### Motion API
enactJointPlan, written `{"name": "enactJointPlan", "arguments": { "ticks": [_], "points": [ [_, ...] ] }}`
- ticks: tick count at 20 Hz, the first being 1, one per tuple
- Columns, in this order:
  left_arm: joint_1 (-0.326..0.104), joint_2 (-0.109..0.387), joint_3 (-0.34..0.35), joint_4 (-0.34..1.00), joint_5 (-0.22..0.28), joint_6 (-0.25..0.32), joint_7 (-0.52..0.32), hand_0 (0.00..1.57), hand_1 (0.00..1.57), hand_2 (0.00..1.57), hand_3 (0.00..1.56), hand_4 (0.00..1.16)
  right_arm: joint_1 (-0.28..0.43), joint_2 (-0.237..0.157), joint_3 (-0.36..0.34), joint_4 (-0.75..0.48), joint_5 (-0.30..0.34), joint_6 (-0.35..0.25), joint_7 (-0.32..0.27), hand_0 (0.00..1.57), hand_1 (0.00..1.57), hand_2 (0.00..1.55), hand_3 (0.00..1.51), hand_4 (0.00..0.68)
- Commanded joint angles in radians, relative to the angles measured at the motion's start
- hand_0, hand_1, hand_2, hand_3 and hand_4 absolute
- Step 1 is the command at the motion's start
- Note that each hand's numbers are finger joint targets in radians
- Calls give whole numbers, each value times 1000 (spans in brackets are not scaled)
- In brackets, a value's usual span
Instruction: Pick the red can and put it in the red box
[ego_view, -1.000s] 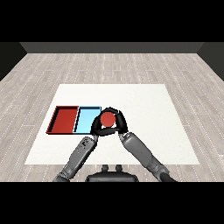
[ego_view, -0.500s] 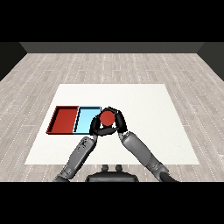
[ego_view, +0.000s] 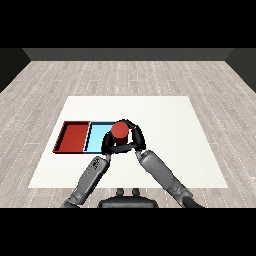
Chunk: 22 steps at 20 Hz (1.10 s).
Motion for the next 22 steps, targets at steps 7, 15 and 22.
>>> {"name": "enactJointPlan", "arguments": {
  "ticks": [7,15,22],
  "points": [
    [-42,-4,-10,-9,-7,63,-26,1571,1571,1571,1492,1128,-20,0,-72,18,37,98,26,0,0,0,0,0],
    [-14,-4,50,18,-97,12,-10,1571,1571,1571,1501,1131,129,-12,-126,-172,52,104,41,0,0,0,0,0],
    [-32,35,131,-47,-131,15,79,1571,1571,1568,1479,1121,318,-79,-200,-333,-52,187,-78,0,0,0,0,0]
  ]
}}
